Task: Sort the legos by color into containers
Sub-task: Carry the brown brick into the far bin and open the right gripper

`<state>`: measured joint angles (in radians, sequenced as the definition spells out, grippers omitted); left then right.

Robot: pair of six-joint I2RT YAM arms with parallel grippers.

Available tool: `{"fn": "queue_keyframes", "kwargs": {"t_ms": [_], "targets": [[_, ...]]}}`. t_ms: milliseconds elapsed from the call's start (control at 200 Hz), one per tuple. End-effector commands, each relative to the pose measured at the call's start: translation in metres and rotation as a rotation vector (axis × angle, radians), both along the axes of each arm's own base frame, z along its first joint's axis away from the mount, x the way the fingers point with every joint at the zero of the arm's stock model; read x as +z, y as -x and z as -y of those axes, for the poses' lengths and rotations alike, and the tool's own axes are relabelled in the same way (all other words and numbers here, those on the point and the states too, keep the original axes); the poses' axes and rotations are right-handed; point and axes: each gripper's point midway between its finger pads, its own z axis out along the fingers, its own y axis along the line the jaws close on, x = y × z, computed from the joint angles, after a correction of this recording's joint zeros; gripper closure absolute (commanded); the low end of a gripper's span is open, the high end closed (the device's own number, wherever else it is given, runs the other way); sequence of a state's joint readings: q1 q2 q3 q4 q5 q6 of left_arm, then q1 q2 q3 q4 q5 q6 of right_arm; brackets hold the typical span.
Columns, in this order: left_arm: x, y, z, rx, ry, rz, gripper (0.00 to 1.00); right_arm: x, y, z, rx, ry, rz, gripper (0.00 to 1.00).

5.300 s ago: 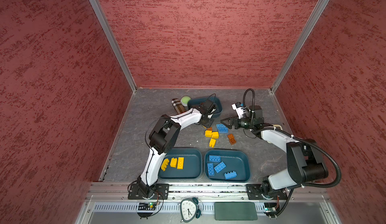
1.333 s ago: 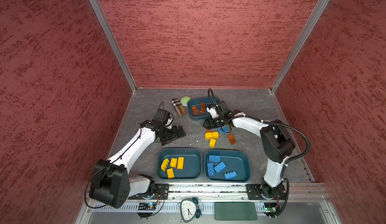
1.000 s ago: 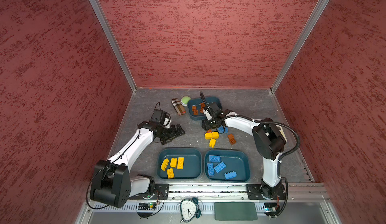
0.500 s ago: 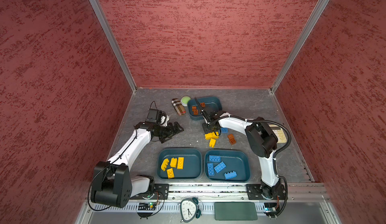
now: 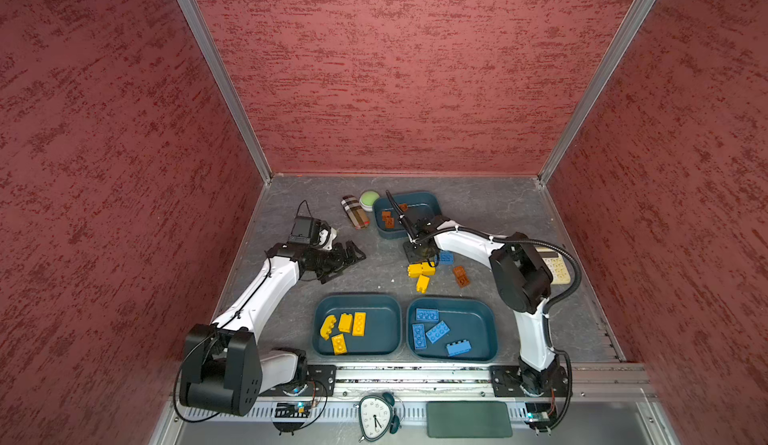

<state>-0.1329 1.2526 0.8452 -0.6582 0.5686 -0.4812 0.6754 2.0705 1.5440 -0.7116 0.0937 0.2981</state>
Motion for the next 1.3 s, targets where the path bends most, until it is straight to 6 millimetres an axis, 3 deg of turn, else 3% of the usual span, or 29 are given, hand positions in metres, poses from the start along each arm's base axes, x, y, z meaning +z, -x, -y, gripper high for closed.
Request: {"fn": "queue_keyframes", "kwargs": {"t_ms": [0, 165, 376, 772, 937, 1057, 1182, 1293], "targets": [[0.006, -0.003, 0.001, -0.002, 0.021, 0.037, 0.01, 0.056, -0.025, 0.0, -0.021, -0.068, 0.121, 0.7], [0.013, -0.009, 0.004, 0.002, 0.045, 0.06, 0.01, 0.08, -0.061, 0.001, -0.047, -0.158, 0.184, 0.7], [0.023, -0.015, 0.006, 0.013, 0.068, 0.08, 0.0, 0.092, -0.113, 0.003, -0.075, -0.201, 0.249, 0.7], [0.02, -0.015, 0.006, 0.021, 0.066, 0.072, 0.01, 0.073, -0.183, 0.006, -0.09, -0.176, 0.297, 0.67], [0.019, -0.016, 0.006, 0.018, 0.063, 0.068, 0.01, 0.065, -0.193, -0.003, -0.079, -0.188, 0.285, 0.53], [0.019, -0.016, 0.006, 0.017, 0.062, 0.065, 0.0, 0.077, -0.193, -0.006, -0.069, -0.207, 0.292, 0.4], [0.019, -0.016, 0.007, 0.014, 0.067, 0.059, 0.01, 0.093, -0.178, -0.011, -0.035, -0.243, 0.27, 0.37], [0.017, -0.016, 0.007, 0.009, 0.067, 0.052, 0.01, 0.099, -0.149, -0.017, 0.018, -0.259, 0.24, 0.33]]}}
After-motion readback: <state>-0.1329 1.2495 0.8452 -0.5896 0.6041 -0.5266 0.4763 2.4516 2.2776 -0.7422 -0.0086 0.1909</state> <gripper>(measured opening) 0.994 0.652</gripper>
